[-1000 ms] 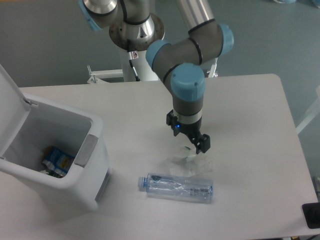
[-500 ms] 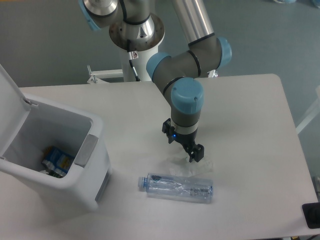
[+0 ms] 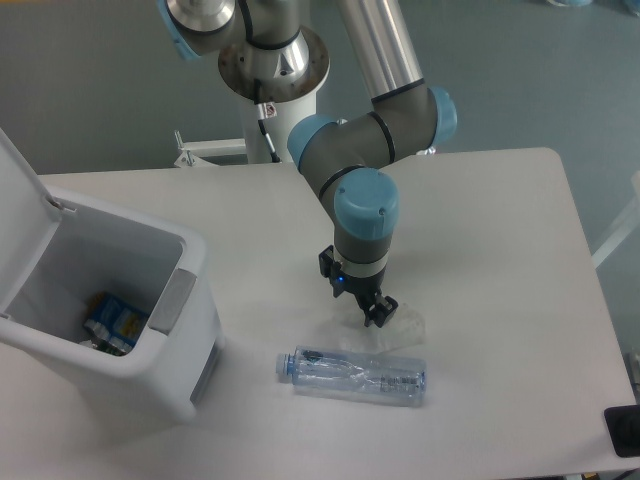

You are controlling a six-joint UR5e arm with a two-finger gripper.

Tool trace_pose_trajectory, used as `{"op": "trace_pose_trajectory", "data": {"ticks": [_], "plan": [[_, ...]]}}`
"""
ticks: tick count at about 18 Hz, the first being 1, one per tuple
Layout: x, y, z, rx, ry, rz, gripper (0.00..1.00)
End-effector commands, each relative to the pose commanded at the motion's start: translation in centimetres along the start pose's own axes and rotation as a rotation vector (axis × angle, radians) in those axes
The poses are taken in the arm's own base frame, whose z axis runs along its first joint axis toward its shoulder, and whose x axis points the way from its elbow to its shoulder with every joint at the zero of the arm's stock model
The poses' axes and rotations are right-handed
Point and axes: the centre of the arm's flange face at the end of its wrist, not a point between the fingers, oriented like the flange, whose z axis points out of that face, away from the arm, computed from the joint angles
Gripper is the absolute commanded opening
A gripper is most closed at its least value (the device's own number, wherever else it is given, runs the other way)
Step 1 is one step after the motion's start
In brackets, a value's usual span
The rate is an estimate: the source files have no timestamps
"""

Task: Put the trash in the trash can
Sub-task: 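Move the gripper over the clear plastic bag and lower onto it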

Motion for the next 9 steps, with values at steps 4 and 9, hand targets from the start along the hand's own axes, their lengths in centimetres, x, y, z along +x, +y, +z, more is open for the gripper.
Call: {"op": "trace_pose_trajectory", "data": {"ticks": [4,9], "plan": [[-0.3,0.1,-0.9,-0.002,-0.019,-0.012,0.0],[0.0,0.2,-2.4,0.007,-0.04,-0.014,0.0]]}}
